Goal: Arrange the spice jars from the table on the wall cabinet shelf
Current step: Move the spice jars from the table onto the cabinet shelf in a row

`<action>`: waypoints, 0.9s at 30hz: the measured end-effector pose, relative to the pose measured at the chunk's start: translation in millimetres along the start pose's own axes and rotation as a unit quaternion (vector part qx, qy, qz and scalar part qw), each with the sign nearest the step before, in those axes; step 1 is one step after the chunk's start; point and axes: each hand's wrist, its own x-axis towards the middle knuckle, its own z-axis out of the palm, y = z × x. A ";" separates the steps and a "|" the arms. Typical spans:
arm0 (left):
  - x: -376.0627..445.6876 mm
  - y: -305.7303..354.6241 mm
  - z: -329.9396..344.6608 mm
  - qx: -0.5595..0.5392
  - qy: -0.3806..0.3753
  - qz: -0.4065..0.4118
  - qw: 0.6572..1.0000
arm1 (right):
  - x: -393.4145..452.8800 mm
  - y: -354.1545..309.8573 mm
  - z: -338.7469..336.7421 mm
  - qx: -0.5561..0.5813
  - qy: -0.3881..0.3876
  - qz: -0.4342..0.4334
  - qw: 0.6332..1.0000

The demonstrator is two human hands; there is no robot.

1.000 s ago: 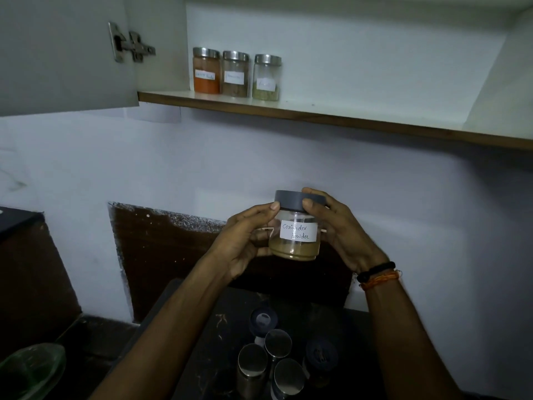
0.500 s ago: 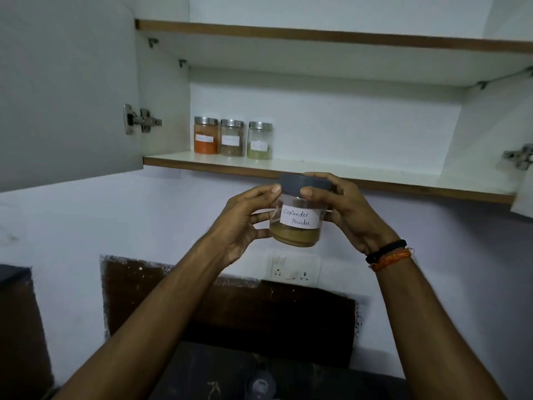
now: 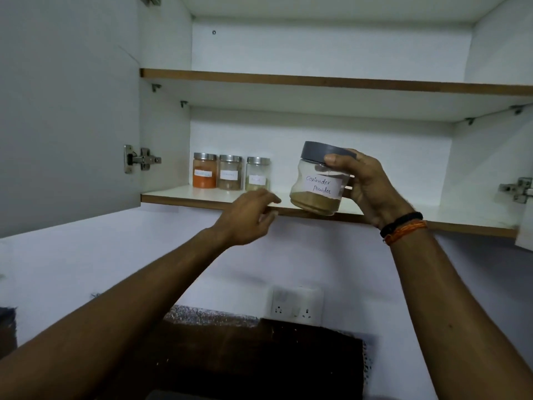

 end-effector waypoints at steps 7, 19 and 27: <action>29.3 -28.2 16.2 0.064 -0.225 0.007 0.972 | 43.6 1.4 1.0 -0.034 0.002 -0.008 0.999; 63.7 -67.4 35.8 0.091 -0.300 0.020 0.949 | 152.0 82.1 -7.6 -0.122 0.012 0.057 0.991; 67.8 -75.6 35.1 0.049 -0.296 0.009 0.954 | 211.7 145.2 -2.6 -0.179 -0.017 0.111 0.978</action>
